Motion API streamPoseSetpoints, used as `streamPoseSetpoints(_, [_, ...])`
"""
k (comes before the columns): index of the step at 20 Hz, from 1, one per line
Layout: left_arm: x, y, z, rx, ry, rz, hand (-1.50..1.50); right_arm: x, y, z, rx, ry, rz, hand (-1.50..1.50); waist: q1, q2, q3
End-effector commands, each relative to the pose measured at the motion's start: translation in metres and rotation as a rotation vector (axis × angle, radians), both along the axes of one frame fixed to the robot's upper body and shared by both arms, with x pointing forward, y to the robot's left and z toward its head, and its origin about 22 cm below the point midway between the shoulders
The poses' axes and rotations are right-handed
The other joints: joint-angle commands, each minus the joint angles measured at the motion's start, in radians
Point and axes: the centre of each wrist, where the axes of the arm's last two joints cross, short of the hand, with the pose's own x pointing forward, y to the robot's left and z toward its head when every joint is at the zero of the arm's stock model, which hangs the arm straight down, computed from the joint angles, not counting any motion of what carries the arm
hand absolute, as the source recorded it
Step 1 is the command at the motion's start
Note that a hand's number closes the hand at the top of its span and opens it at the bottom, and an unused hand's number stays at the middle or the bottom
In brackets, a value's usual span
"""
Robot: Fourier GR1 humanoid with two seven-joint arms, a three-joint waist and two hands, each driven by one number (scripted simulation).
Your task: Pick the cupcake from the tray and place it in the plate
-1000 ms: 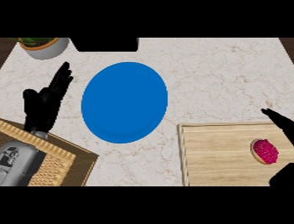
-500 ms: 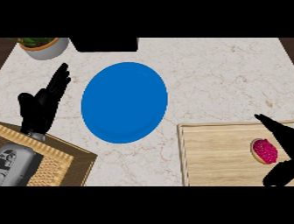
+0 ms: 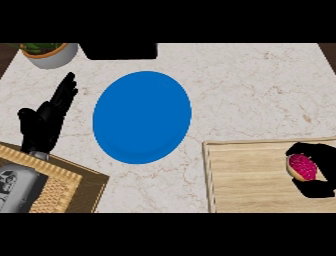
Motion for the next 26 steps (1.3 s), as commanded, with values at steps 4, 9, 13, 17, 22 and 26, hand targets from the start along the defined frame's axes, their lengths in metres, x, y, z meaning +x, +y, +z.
streamPoseSetpoints(4, [0.001, -0.019, -0.008, 0.011, -0.001, 0.008, 0.0, 0.017, -0.012, -0.013, -0.004, -0.057, 0.002, 1.5, 0.001, 0.006, -0.011])
streamPoseSetpoints(9, [-0.004, -0.002, -0.004, -0.003, 0.02, 0.026, 0.0, -0.016, 0.071, -0.016, -0.054, -0.086, -0.162, 1.5, -0.008, 0.0, -0.013])
streamPoseSetpoints(13, [-0.001, 0.007, -0.011, 0.006, 0.002, 0.018, 0.0, -0.025, 0.124, -0.014, -0.093, -0.124, -0.256, 1.5, -0.006, 0.003, -0.013])
streamPoseSetpoints(17, [-0.005, -0.01, -0.005, 0.003, 0.01, 0.01, 0.0, -0.032, 0.136, -0.01, -0.093, -0.335, -0.261, 1.5, -0.002, 0.002, -0.012])
streamPoseSetpoints(22, [-0.008, -0.006, -0.01, -0.003, 0.03, 0.013, 0.0, -0.045, 0.138, 0.047, -0.046, -0.675, -0.186, 1.5, -0.012, -0.003, -0.012])
streamPoseSetpoints(26, [0.003, -0.005, -0.002, 0.019, 0.002, 0.007, 0.0, -0.049, 0.172, 0.069, 0.029, -0.801, -0.101, 1.5, -0.006, 0.002, -0.012])
